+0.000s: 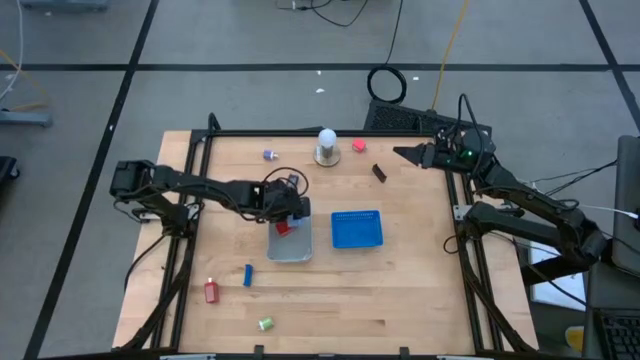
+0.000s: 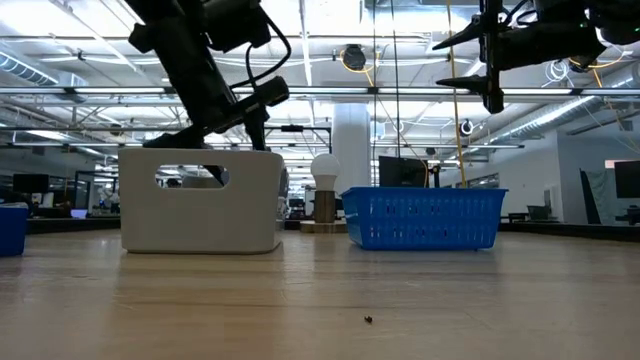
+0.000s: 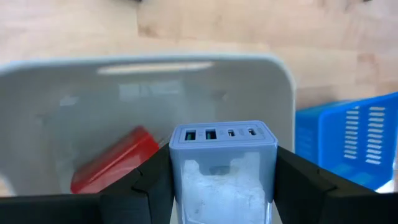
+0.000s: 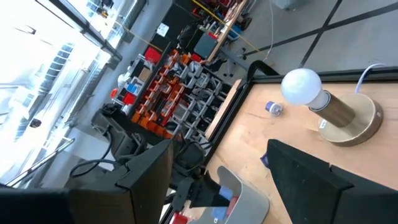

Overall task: Pick & Place Office items
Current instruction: Put the blue charger adapter into the gray bin, then put the black digital clock into the blue bin

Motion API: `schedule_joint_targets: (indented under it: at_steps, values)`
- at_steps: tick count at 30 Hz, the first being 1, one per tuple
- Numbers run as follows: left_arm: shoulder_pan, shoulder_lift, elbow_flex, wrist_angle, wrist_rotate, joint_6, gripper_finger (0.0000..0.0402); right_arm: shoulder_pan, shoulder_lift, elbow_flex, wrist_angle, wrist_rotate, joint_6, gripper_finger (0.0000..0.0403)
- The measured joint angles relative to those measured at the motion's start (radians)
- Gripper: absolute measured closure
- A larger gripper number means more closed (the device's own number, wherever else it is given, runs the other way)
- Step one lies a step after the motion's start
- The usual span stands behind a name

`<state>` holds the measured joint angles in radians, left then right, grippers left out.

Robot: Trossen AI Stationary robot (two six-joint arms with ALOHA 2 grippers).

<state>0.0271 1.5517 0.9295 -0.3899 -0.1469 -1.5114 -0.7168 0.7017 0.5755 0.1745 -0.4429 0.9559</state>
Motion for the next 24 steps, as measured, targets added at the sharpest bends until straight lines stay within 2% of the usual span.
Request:
schedule_joint_targets:
  at_steps: [6, 13, 18, 24]
  values:
    - [0.014, 0.000, 0.000, -0.001, -0.004, 0.022, 0.0187, 0.031, 0.000, 0.000, 0.000, 0.003, 0.001, 0.0147]
    - [0.013, 0.000, 0.000, 0.003, -0.006, 0.056, 0.0128, 0.064, 0.000, 0.000, 0.000, 0.029, 0.001, 0.0147]
    - [0.013, -0.001, 0.000, 0.007, 0.047, 0.093, 0.0102, 0.088, 0.000, 0.000, 0.000, 0.054, -0.002, 0.0147]
    - [0.011, -0.011, 0.000, 0.043, 0.091, 0.095, 0.0097, 0.106, 0.000, 0.000, 0.000, 0.054, -0.005, 0.0147]
